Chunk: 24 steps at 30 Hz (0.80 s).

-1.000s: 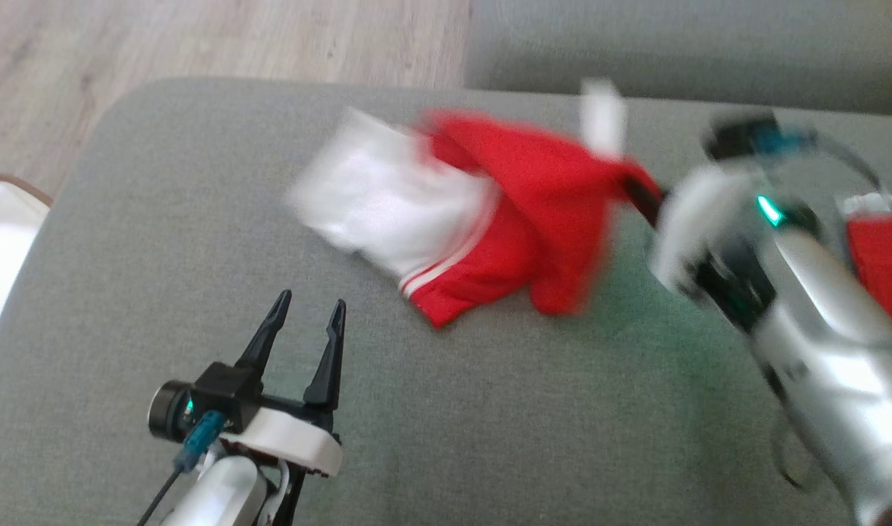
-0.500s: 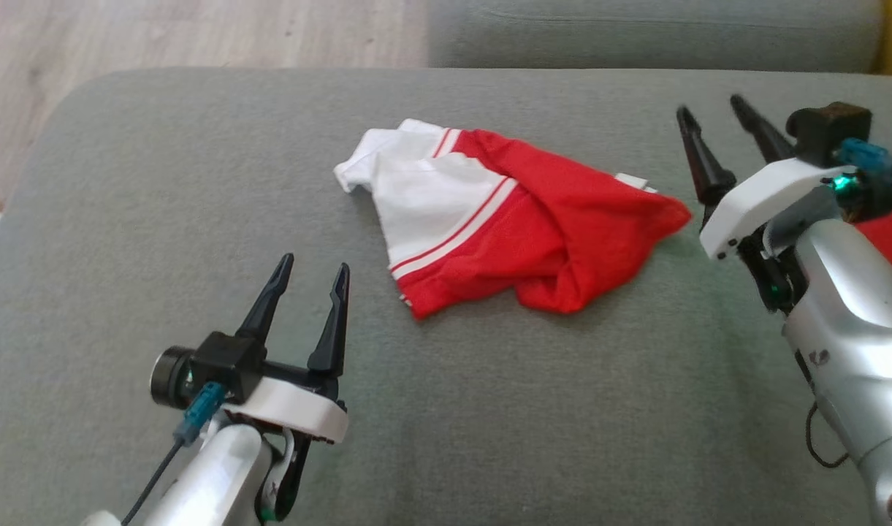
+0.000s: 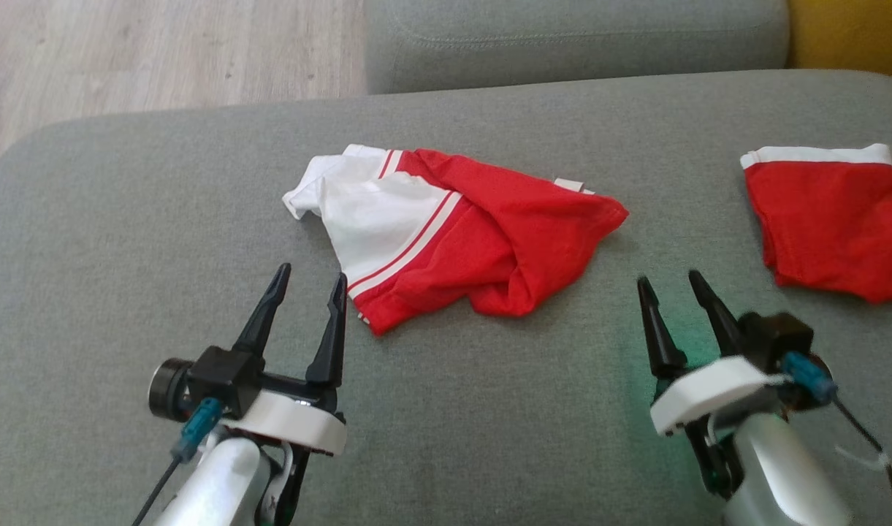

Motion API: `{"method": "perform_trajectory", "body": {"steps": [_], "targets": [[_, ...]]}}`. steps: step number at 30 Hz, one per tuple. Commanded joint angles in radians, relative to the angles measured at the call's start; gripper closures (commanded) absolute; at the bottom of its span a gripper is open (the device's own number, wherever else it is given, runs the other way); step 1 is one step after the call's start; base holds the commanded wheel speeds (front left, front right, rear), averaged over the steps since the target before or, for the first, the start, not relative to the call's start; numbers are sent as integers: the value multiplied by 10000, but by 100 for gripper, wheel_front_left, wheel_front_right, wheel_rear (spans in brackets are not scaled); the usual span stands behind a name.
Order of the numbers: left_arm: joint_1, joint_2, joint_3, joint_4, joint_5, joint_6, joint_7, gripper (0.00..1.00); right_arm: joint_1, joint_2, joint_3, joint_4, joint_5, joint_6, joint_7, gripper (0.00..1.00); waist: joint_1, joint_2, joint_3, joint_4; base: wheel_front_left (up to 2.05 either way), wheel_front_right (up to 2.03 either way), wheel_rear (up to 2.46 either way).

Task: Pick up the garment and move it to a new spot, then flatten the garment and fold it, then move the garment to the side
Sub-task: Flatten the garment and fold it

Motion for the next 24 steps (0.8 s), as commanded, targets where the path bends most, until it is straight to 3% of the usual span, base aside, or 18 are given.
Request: {"method": "perform_trajectory", "body": {"steps": [1, 11, 18, 24], "targets": [[-254, 110, 422, -286, 85, -46, -106, 0, -224, 107, 1, -682, -243, -7, 38, 0, 1, 0, -75, -33, 0, 0, 0], [-218, 2, 376, -230, 203, -200, -106, 0, 287, 303, 153, -1856, -693, -7, 1413, 0, 1, 0, -99, 265, 0, 0, 0], [-321, -106, 316, -50, 266, -326, -106, 0, 287, 318, 1240, -1867, 281, -7, 2931, 0, 1, 0, 91, 685, 0, 0, 0], [-402, -210, 279, 71, 316, -401, -106, 0, -139, 319, 1667, -1173, 1197, -7, 3636, 0, 1, 0, 257, 1018, 0, 0, 0]]}}
